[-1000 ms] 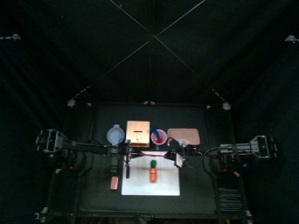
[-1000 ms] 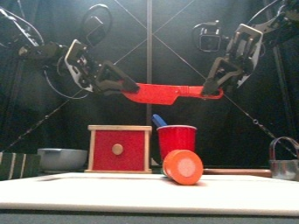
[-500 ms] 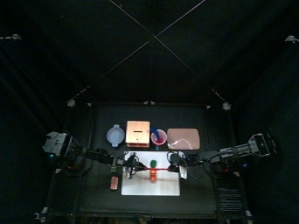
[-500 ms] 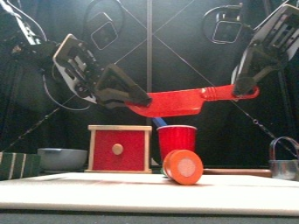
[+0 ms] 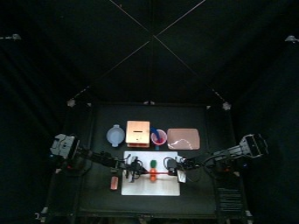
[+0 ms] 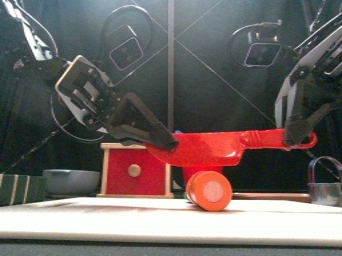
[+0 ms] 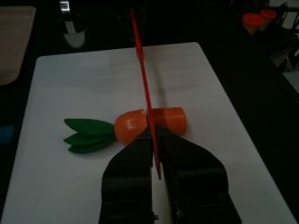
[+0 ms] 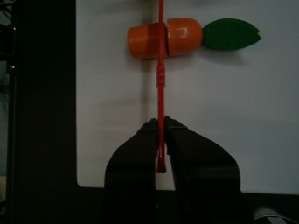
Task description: Cut carrot
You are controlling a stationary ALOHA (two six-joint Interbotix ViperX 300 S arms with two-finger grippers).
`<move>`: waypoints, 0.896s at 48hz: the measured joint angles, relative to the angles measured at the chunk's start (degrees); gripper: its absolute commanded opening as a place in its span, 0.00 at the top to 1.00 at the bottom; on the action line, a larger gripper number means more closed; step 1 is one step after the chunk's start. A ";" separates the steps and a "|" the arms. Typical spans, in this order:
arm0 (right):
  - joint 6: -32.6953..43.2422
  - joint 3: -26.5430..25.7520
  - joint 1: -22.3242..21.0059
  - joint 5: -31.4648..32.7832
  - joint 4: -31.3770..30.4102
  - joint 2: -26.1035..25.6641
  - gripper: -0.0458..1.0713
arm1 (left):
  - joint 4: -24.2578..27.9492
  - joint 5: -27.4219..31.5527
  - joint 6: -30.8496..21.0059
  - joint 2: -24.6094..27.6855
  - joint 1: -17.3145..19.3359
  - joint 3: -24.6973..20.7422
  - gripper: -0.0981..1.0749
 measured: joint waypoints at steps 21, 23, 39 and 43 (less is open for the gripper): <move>-0.09 0.00 0.00 -0.09 -0.18 0.44 0.60 | 0.00 1.32 0.09 1.14 -0.18 -0.53 0.57; -0.09 0.00 0.00 -0.09 -0.18 0.88 0.60 | 0.00 1.49 0.09 1.67 -0.09 -0.70 0.57; -0.09 -0.44 0.00 -0.18 -0.70 3.78 0.60 | 0.00 5.10 0.18 3.16 0.18 -1.23 0.57; -0.09 -0.62 0.00 -0.18 -0.97 4.75 0.60 | 0.00 6.50 0.09 3.87 0.35 -1.41 0.57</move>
